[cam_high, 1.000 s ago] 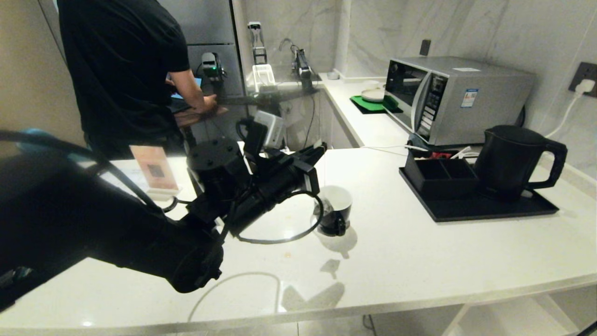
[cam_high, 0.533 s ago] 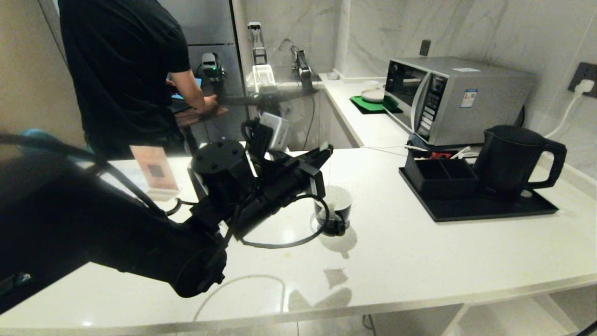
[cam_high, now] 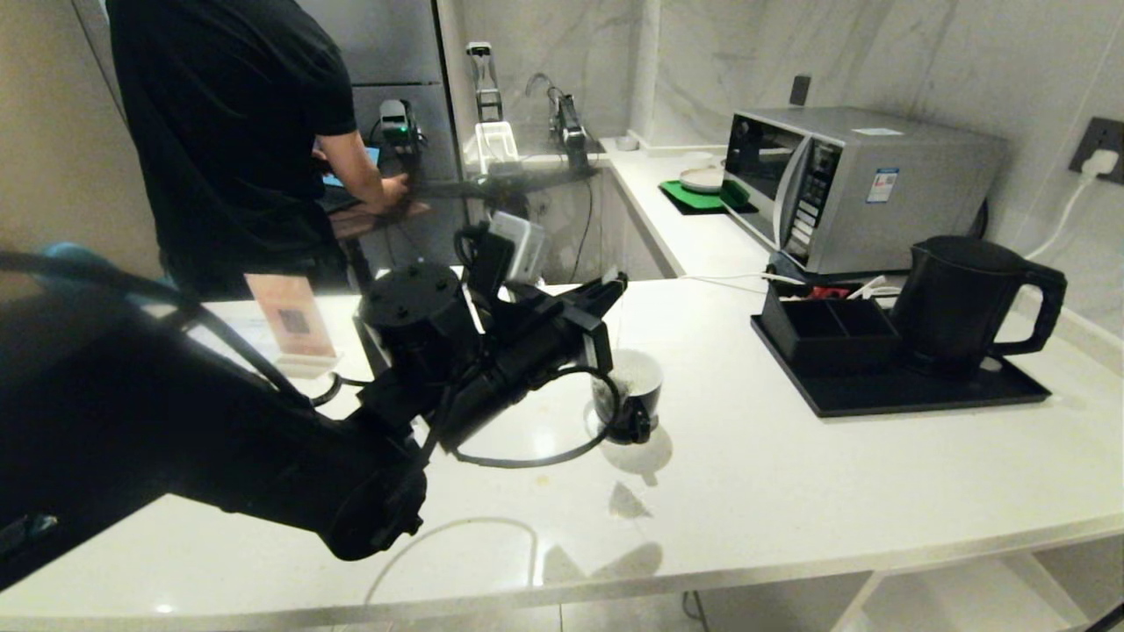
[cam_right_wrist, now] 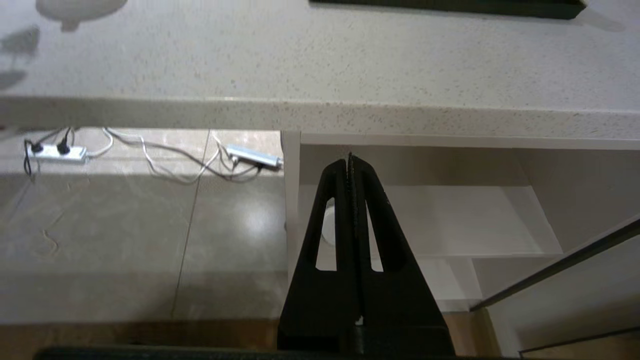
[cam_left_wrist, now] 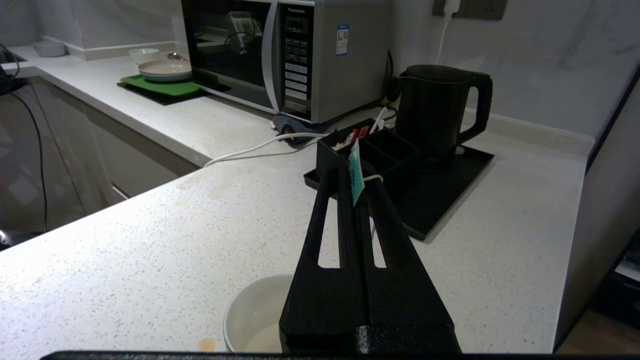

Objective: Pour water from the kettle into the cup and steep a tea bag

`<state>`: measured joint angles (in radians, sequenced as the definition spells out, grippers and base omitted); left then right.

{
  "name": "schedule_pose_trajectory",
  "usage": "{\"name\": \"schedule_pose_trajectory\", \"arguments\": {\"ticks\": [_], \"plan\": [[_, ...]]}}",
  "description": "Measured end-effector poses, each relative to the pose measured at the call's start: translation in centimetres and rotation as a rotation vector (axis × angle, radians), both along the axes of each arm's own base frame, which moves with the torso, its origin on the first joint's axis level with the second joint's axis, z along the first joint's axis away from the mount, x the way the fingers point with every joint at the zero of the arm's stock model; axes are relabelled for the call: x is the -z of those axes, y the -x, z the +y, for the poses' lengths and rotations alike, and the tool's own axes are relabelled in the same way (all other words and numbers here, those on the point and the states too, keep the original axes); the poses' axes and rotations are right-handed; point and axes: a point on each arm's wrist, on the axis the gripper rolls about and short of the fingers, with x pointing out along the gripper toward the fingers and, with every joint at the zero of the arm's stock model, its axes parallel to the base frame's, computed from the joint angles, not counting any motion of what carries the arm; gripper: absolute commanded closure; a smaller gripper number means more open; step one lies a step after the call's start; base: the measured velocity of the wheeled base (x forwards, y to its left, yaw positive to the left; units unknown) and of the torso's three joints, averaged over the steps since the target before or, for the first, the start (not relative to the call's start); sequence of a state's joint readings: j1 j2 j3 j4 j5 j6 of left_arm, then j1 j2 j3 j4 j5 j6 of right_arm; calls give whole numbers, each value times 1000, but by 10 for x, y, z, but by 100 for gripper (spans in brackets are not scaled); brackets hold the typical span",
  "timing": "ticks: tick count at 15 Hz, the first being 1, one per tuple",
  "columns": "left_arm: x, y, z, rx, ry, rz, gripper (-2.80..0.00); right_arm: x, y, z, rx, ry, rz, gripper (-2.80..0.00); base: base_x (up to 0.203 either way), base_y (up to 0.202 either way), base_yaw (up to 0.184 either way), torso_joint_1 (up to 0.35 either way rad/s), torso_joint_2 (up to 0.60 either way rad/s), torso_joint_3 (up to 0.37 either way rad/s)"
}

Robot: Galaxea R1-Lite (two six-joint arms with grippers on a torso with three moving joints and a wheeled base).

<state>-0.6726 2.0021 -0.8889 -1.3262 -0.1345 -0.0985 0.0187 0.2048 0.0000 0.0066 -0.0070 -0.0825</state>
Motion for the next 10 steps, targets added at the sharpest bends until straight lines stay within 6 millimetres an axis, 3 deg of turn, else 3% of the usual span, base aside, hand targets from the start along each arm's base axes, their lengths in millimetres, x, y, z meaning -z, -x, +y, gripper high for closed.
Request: {"name": "schedule_pose_trajectory", "arguments": {"ticks": [10], "plan": [[-1, 1, -2, 0, 11, 4, 0, 3, 15, 0, 30, -88, -204, 0, 0, 0, 0, 0, 0, 0]]}}
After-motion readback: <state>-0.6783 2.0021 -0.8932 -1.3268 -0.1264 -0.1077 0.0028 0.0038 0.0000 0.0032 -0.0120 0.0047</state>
